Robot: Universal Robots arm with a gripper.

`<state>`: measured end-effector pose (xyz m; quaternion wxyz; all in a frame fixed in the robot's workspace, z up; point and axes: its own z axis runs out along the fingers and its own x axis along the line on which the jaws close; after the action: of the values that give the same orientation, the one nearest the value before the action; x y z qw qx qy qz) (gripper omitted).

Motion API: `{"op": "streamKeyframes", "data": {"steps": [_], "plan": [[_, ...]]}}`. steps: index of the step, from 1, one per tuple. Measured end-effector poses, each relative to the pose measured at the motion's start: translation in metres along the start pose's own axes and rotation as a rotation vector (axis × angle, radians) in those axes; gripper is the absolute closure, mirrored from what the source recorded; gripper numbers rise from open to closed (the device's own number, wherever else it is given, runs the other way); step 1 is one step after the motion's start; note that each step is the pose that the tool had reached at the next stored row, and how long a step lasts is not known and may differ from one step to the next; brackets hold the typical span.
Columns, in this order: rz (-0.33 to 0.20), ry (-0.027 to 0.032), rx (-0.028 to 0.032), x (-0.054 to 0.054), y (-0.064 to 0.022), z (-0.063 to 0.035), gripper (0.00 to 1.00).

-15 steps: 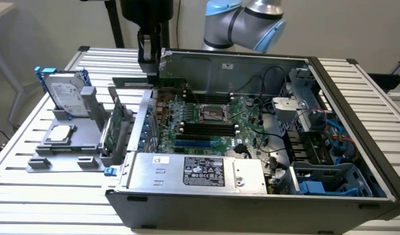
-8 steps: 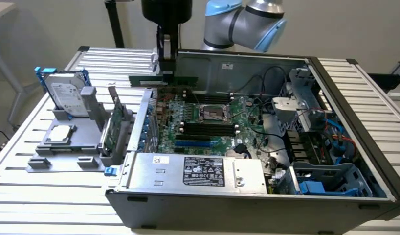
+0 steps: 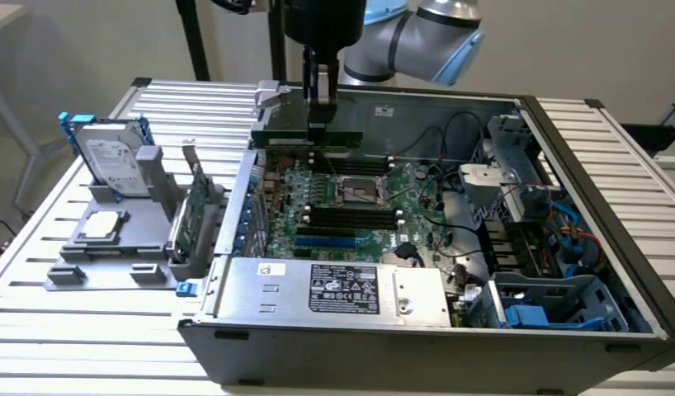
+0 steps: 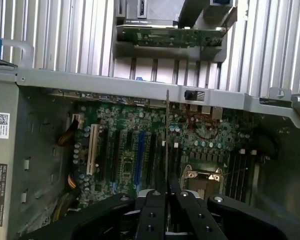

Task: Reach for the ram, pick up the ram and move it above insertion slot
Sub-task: 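Pick up the ram and move it above insertion slot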

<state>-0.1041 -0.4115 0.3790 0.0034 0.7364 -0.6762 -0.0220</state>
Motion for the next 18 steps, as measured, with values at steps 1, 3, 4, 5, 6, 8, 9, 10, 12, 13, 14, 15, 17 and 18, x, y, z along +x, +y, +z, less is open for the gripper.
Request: {"op": "streamKeyframes", "data": {"steps": [1,3,4,5,6,8,9,10,12,13,14,15,17,18], "plan": [[0.000,0.0000,-0.0001,0.000,-0.0046,0.0014,0.87],[0.000,-0.0001,0.0000,-0.002,-0.0142,0.0048,0.87],[0.000,-0.0001,0.0000,-0.002,-0.0186,0.0063,0.87],[0.000,0.0000,0.0000,-0.002,-0.0234,0.0080,0.87],[0.000,-0.0001,0.0000,-0.002,-0.0280,0.0097,0.87],[0.000,0.0000,0.0000,-0.002,-0.0373,0.0130,0.87],[0.000,0.0000,0.0000,-0.002,-0.0418,0.0146,0.87],[0.000,-0.0001,0.0000,-0.002,-0.0464,0.0162,0.87],[0.002,-0.0002,0.0001,-0.002,-0.0531,0.0183,0.87],[0.006,-0.0004,0.0002,-0.003,-0.0553,0.0191,0.87],[0.009,-0.0004,0.0003,-0.003,-0.0567,0.0193,0.87],[0.013,-0.0005,0.0003,-0.004,-0.0576,0.0195,0.87],[0.017,-0.0006,0.0005,-0.007,-0.0585,0.0196,0.87],[0.018,-0.0005,0.0005,-0.009,-0.0590,0.0197,0.87]]}}
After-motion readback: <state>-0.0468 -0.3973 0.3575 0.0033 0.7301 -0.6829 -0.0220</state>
